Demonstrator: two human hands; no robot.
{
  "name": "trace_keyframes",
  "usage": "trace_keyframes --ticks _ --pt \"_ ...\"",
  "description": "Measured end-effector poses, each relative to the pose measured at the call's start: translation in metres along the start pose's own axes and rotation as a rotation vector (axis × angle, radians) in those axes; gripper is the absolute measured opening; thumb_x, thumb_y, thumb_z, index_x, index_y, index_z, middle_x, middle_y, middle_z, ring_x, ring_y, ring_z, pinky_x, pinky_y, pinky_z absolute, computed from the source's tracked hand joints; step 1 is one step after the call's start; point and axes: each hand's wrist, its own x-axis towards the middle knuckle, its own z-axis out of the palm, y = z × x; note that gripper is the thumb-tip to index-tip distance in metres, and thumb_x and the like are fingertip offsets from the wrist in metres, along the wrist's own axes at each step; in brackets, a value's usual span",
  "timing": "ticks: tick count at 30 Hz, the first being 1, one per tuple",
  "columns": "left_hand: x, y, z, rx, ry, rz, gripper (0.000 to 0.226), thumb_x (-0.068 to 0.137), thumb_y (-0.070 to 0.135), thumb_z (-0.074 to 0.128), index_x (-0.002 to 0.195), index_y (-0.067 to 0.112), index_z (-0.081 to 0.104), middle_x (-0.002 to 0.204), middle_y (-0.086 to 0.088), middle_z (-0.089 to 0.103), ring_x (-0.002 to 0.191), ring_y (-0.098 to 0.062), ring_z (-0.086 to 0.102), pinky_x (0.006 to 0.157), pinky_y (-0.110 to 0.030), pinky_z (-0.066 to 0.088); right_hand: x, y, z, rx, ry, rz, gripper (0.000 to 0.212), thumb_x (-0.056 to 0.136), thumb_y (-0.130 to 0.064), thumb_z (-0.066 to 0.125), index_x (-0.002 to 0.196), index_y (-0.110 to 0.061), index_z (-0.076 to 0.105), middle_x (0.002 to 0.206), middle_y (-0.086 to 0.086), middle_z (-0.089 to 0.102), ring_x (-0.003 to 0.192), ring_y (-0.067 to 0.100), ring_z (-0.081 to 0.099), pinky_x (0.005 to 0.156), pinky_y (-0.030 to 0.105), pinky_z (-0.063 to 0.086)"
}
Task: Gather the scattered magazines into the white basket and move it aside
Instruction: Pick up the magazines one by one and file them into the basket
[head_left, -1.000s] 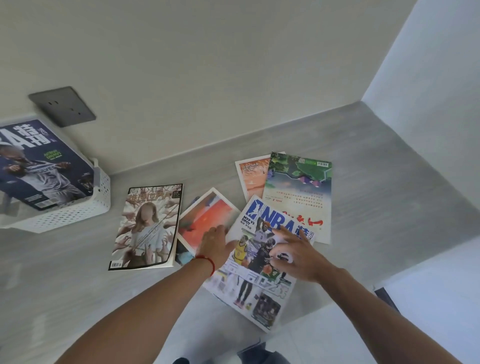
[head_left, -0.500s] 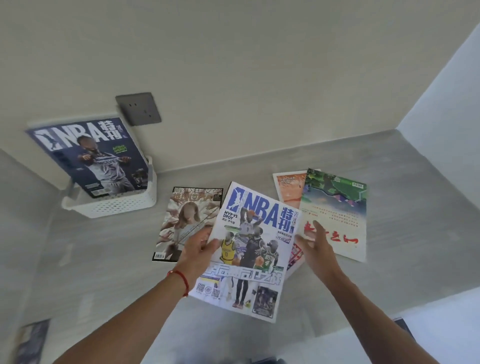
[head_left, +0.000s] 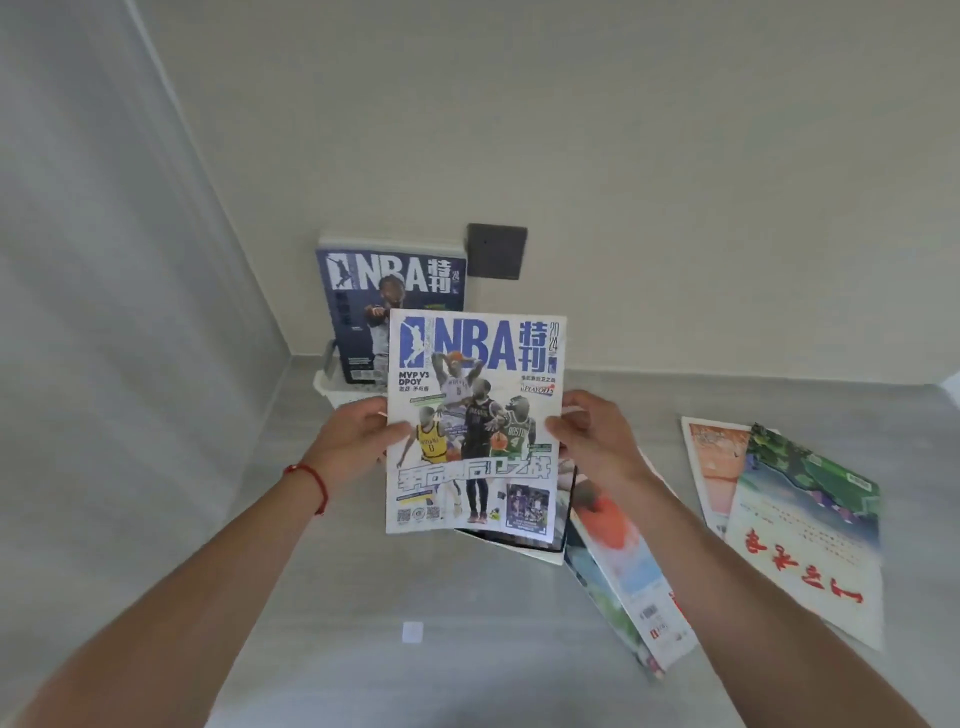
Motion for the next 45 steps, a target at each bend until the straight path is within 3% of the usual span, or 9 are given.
trace_keyframes --ticks 4,11,24,30,33,36,39,42,45 --pt "0.018 0.015 -0.058 0.102 0.175 0.129 0.022 0.093 0.016 0.071 0.114 0.021 0.071 0.103 0.003 0.076 0.086 -0.013 0.073 0.061 -0.025 0.061 0.034 -0.068 0.028 -0.214 0.049 -0.187 0.007 0.093 -0.015 0.067 0.097 -0.021 0.07 0.087 -0.007 0.075 0.075 0.01 0.071 0.064 0.016 0.055" --pt "0.065 0.033 -0.121 -0.006 0.399 0.175 0.012 0.095 0.03 0.065 0.101 0.021 0.072 0.104 -0.001 0.077 0.087 -0.021 0.077 0.072 -0.044 0.066 0.098 -0.154 0.063 -0.495 0.175 -0.343 0.024 0.087 -0.021 0.057 0.077 -0.004 0.072 0.073 0.011 0.074 0.075 0.033 0.071 0.072 0.04 0.06" --pt "0.128 0.027 -0.121 0.074 0.464 0.061 0.019 0.098 0.029 0.058 0.098 0.015 0.071 0.099 -0.005 0.076 0.085 -0.026 0.076 0.087 -0.042 0.062 0.141 -0.136 0.099 -0.284 0.207 -0.101 0.025 0.089 -0.014 0.057 0.081 0.0 0.076 0.074 0.014 0.075 0.078 0.036 0.072 0.069 0.045 0.062" --pt "0.161 -0.003 -0.117 0.01 0.402 -0.051 0.024 0.095 0.022 0.058 0.076 0.011 0.066 0.086 -0.012 0.076 0.086 -0.031 0.075 0.087 -0.047 0.062 0.164 -0.109 0.12 -0.161 0.196 0.057 0.027 0.086 -0.014 0.054 0.072 0.003 0.07 0.079 0.024 0.072 0.066 0.034 0.062 0.067 0.043 0.057" --pt "0.168 -0.016 -0.111 0.001 0.367 -0.088 0.03 0.094 0.021 0.057 0.065 0.014 0.06 0.076 -0.008 0.072 0.079 -0.028 0.071 0.076 -0.033 0.056 0.171 -0.099 0.131 -0.139 0.174 0.112 0.031 0.091 -0.016 0.058 0.061 -0.006 0.064 0.074 0.014 0.07 0.065 0.029 0.057 0.062 0.036 0.048" --pt "0.17 -0.021 -0.102 -0.018 0.281 -0.091 0.019 0.09 0.014 0.055 0.083 0.016 0.073 0.088 -0.007 0.078 0.082 -0.037 0.073 0.072 -0.04 0.058 0.173 -0.086 0.14 -0.086 0.109 0.129 0.016 0.09 -0.016 0.064 0.096 -0.014 0.079 0.093 0.003 0.075 0.085 0.026 0.066 0.073 0.03 0.051" --pt "0.165 -0.017 -0.097 -0.014 0.217 -0.074 0.03 0.092 0.003 0.052 0.112 0.015 0.069 0.109 -0.005 0.076 0.101 -0.033 0.071 0.089 -0.056 0.059 0.171 -0.076 0.141 0.063 0.059 0.107 0.035 0.087 -0.007 0.067 0.12 -0.014 0.073 0.113 0.002 0.075 0.106 0.028 0.068 0.092 0.037 0.054" --pt "0.158 -0.011 -0.09 -0.013 0.226 -0.121 0.025 0.094 -0.004 0.05 0.115 0.007 0.053 0.123 -0.012 0.067 0.097 -0.024 0.063 0.075 -0.04 0.058 0.161 -0.074 0.134 0.202 0.034 0.103 0.035 0.089 -0.002 0.068 0.123 -0.004 0.066 0.116 0.007 0.069 0.111 0.029 0.065 0.099 0.042 0.049" --pt "0.14 -0.006 -0.077 0.06 0.418 -0.154 0.028 0.099 0.005 0.051 0.126 0.007 0.049 0.121 -0.019 0.064 0.089 -0.023 0.056 0.057 -0.023 0.04 0.15 -0.058 0.12 0.275 0.034 0.153 0.058 0.082 -0.014 0.076 0.137 -0.007 0.058 0.132 0.01 0.062 0.121 0.029 0.06 0.108 0.051 0.048"
